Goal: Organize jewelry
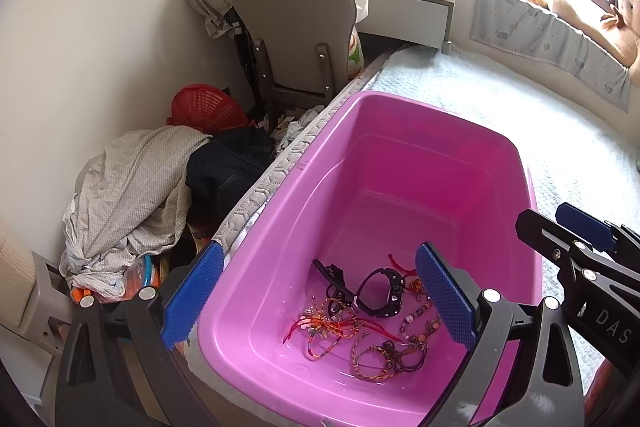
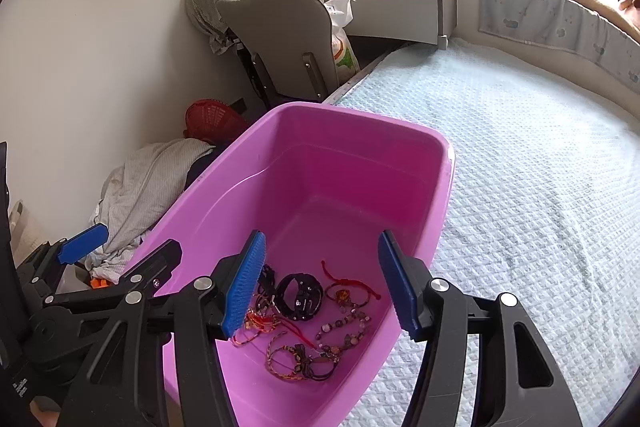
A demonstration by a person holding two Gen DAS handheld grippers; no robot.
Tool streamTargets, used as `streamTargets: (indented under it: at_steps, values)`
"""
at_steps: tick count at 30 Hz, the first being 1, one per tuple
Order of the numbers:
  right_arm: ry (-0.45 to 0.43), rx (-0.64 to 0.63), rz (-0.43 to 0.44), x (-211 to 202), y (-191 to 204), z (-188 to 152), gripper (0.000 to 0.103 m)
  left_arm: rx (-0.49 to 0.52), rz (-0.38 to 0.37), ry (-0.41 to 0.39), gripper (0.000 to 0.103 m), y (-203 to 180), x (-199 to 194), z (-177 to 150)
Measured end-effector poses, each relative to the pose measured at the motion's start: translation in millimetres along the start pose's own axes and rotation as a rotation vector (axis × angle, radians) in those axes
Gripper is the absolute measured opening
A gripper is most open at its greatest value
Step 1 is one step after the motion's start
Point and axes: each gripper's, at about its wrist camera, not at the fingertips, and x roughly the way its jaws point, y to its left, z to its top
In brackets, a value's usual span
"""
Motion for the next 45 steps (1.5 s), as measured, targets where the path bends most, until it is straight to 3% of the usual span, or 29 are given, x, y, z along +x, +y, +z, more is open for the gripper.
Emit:
streamTargets:
  at_steps: [45]
  values:
    - [0.014,-0.006,-0.006,5.0,5.0,-5.3,0.057,0.021,0.033,0.004,0.095,0.5,3.1,-2.7]
